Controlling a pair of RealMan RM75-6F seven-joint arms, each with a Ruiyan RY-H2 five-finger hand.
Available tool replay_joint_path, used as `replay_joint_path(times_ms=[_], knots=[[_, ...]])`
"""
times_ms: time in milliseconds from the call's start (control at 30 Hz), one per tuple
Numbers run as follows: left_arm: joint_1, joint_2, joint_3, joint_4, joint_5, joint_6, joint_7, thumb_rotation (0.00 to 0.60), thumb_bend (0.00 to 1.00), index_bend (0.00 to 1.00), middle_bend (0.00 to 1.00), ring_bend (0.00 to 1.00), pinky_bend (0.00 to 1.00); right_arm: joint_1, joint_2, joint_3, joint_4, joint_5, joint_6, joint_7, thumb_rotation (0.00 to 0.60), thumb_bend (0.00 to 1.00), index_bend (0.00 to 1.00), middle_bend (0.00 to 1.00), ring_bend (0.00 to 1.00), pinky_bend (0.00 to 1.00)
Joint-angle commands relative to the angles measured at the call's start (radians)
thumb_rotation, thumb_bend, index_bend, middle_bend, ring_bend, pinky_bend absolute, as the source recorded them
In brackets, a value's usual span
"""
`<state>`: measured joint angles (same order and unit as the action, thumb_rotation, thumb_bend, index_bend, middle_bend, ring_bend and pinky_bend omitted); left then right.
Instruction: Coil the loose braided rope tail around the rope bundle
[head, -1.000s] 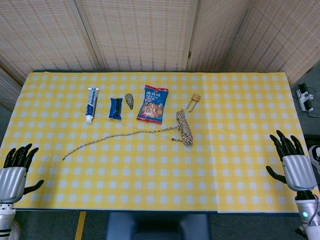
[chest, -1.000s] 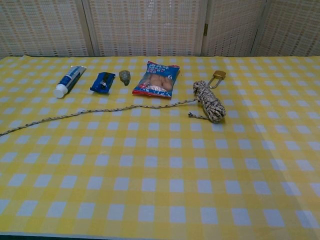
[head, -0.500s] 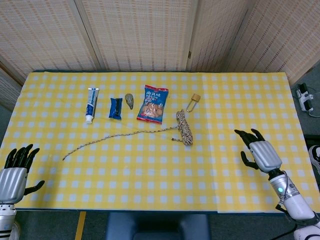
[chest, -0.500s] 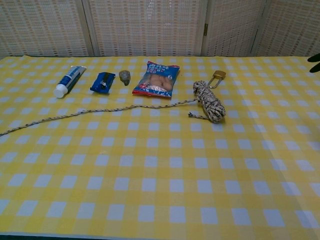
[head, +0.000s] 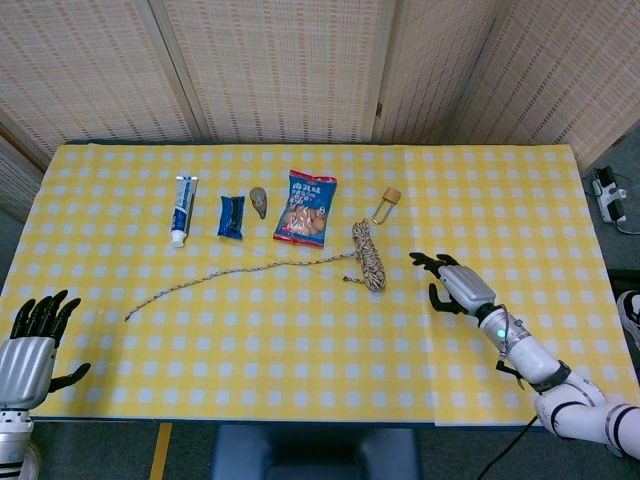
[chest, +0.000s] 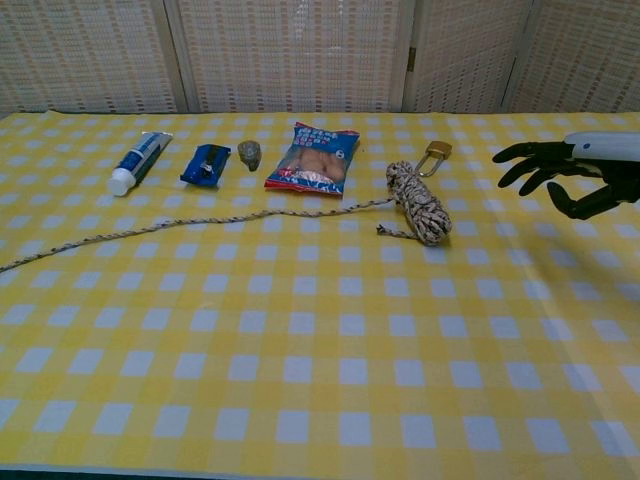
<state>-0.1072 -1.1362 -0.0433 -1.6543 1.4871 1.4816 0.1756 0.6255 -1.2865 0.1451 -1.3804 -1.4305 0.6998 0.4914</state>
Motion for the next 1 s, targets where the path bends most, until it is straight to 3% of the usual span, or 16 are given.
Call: replay_joint_path(times_ms=[33, 367, 733, 900, 1000], knots=[[0.001, 0.000, 0.001, 0.002, 0.002, 0.001, -0.004, 0.600, 0.18, 0.15, 0.09, 0.09, 0.00, 0.041, -0.051, -0.005, 0.064, -0.019, -0.031, 0.051, 0.600, 0.84, 0.00, 0.19, 0.20, 0.00], [0.002, -0.002, 0.003, 0.010, -0.001, -0.004, -0.011, 0.600, 0.18, 0.15, 0.09, 0.09, 0.00, 0.110, -0.149, -0.038, 0.150, -0.066, -0.051, 0.090, 0.600, 0.84, 0.00, 0.19, 0.20, 0.00], [0.003, -0.010, 0.007, 0.031, -0.004, -0.009, -0.028, 0.600, 0.18, 0.16, 0.09, 0.09, 0.00, 0.181, -0.219, -0.062, 0.117, -0.134, -0.019, 0.081, 0.600, 0.84, 0.00, 0.19, 0.20, 0.00], [0.007, -0.012, 0.008, 0.044, -0.007, -0.010, -0.043, 0.600, 0.18, 0.15, 0.09, 0.09, 0.00, 0.185, -0.184, -0.057, 0.058, -0.158, 0.051, 0.028, 0.600, 0.84, 0.00, 0.19, 0.20, 0.00], [0.009, -0.014, 0.009, 0.054, -0.012, -0.012, -0.051, 0.600, 0.18, 0.16, 0.09, 0.09, 0.00, 0.172, -0.130, -0.040, 0.026, -0.138, 0.091, -0.071, 0.600, 0.84, 0.00, 0.19, 0.21, 0.00]])
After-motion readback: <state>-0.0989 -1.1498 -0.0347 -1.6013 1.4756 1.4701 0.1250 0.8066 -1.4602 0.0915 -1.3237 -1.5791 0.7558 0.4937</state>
